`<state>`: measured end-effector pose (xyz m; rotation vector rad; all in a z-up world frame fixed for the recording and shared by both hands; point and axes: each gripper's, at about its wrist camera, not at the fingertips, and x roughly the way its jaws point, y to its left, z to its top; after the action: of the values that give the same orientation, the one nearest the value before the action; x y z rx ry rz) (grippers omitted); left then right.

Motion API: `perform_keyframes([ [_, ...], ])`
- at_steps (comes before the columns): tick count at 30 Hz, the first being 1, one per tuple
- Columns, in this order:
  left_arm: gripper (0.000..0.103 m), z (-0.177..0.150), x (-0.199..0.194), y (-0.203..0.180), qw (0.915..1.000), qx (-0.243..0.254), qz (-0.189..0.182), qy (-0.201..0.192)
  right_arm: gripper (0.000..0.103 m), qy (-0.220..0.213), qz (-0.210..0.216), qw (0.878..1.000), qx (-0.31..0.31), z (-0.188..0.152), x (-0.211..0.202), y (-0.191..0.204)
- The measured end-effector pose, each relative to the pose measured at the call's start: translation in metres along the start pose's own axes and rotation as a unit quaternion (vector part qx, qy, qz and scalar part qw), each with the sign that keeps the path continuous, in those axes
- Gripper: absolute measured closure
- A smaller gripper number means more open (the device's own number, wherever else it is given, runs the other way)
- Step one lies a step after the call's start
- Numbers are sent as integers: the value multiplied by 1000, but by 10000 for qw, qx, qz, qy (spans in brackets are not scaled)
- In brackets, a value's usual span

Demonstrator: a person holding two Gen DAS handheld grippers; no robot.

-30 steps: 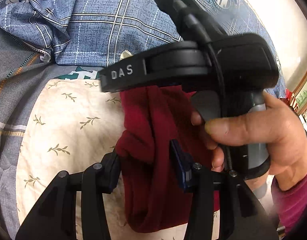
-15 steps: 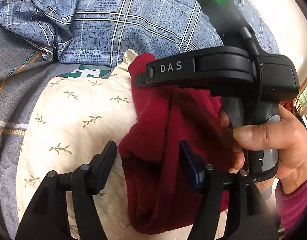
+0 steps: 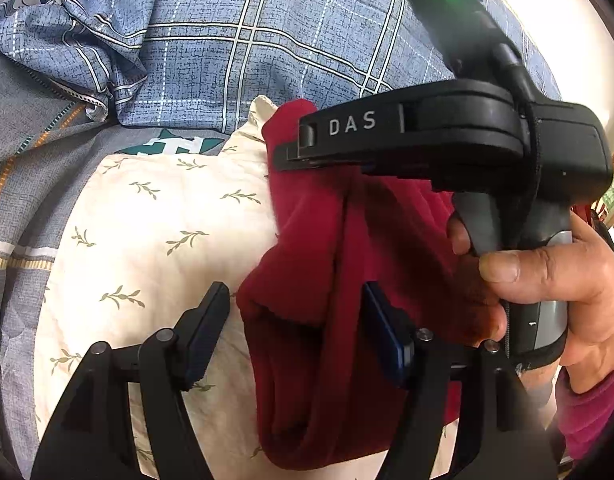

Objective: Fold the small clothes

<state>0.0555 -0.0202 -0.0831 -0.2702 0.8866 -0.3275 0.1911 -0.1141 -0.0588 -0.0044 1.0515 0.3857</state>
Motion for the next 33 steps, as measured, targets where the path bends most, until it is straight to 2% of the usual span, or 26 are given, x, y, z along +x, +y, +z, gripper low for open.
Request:
perform_keyframes([
  [7,36,0,-2,0,10000,53,29,-8,75,-178,208,9994,216,-8,-12,-6],
  [19,36,0,-3,0,9999,120,25,-3,77,-228,225,9993,174,-12,-24,-3],
  [20,38,0,-4,1,9999,115,5,-2,77,-230,229,9993,175,-12,-24,-3],
  [23,61,0,-5,-1,9997,146,-201,65,78,-270,230,9993,120,-13,-29,-2],
  [26,76,0,-11,-6,9994,217,-259,64,81,-338,215,9991,110,-14,-34,-3],
  [33,82,3,-32,-20,9990,116,-428,-51,84,-651,310,9973,121,-20,-69,-12],
])
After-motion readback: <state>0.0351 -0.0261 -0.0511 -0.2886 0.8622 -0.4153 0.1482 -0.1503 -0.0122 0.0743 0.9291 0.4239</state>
